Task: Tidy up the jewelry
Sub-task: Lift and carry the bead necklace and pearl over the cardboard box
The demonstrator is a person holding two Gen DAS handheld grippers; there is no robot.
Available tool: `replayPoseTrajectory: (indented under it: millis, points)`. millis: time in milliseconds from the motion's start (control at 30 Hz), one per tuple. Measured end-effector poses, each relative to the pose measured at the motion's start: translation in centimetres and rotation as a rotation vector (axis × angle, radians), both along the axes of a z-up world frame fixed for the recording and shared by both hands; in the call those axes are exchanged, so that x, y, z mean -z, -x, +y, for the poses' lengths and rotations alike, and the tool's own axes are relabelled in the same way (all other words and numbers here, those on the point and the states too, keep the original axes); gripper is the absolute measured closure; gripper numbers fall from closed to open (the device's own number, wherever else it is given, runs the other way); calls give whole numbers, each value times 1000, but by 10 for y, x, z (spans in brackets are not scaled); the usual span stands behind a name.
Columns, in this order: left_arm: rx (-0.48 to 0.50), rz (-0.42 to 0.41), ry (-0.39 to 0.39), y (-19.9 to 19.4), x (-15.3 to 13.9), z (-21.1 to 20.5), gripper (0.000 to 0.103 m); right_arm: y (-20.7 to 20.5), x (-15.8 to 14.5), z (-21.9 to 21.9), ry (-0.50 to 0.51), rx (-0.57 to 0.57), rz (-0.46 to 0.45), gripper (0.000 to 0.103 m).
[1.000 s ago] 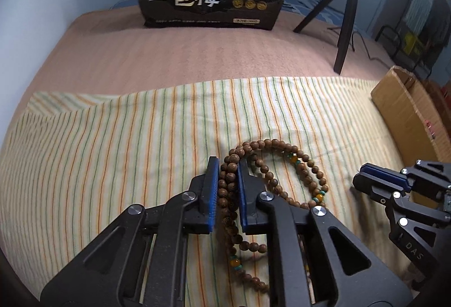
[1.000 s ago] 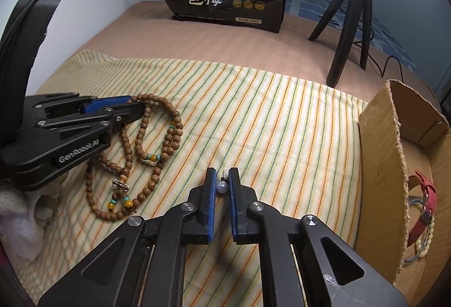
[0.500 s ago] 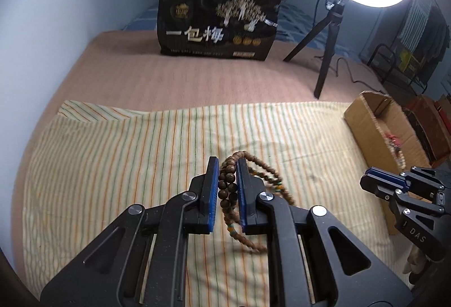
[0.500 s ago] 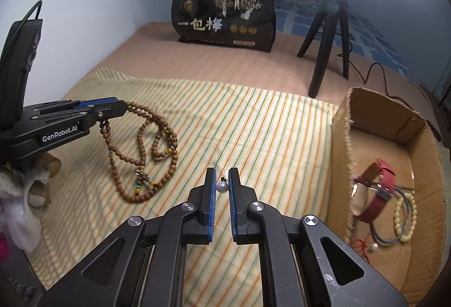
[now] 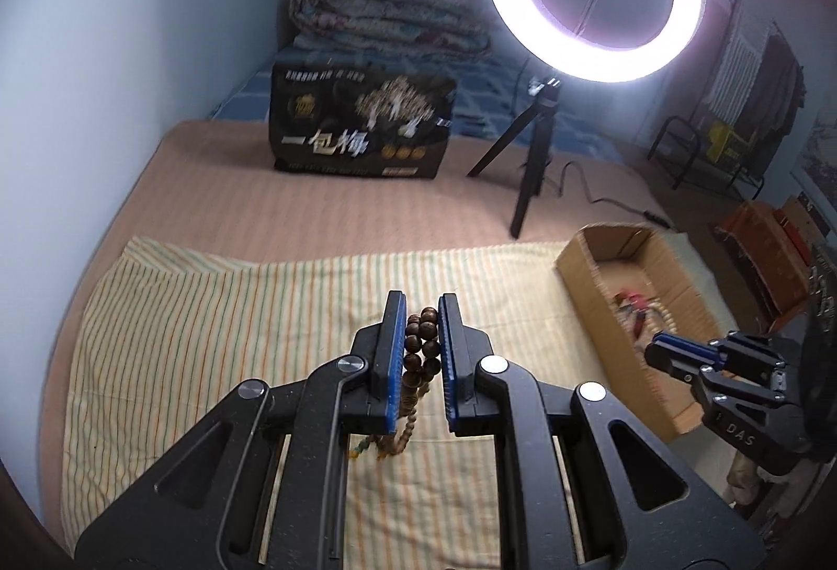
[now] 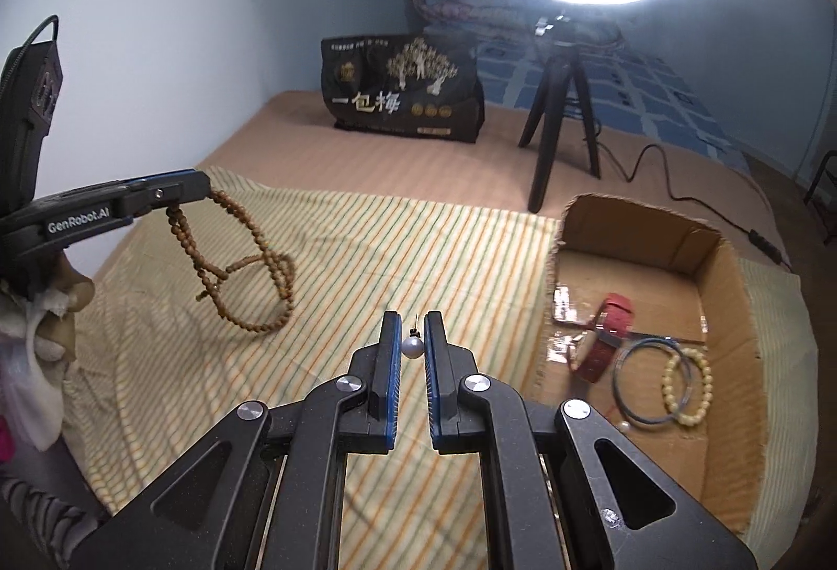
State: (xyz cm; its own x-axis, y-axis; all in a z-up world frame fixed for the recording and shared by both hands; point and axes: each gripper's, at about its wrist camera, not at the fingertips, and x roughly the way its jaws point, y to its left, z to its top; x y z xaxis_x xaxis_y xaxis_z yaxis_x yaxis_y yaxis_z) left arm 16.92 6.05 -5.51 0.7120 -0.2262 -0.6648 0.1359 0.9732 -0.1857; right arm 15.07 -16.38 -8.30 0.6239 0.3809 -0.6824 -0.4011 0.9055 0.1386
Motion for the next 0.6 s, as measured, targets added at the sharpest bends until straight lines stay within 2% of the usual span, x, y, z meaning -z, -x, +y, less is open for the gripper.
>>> replayPoseTrajectory:
  millis: [300, 600]
  points:
    - [48, -80, 38, 20, -50, -31, 92, 15, -18, -42, -22, 44, -34, 96]
    - [121, -118, 76, 30, -73, -80, 92, 19, -31, -90, -31, 108, -50, 96]
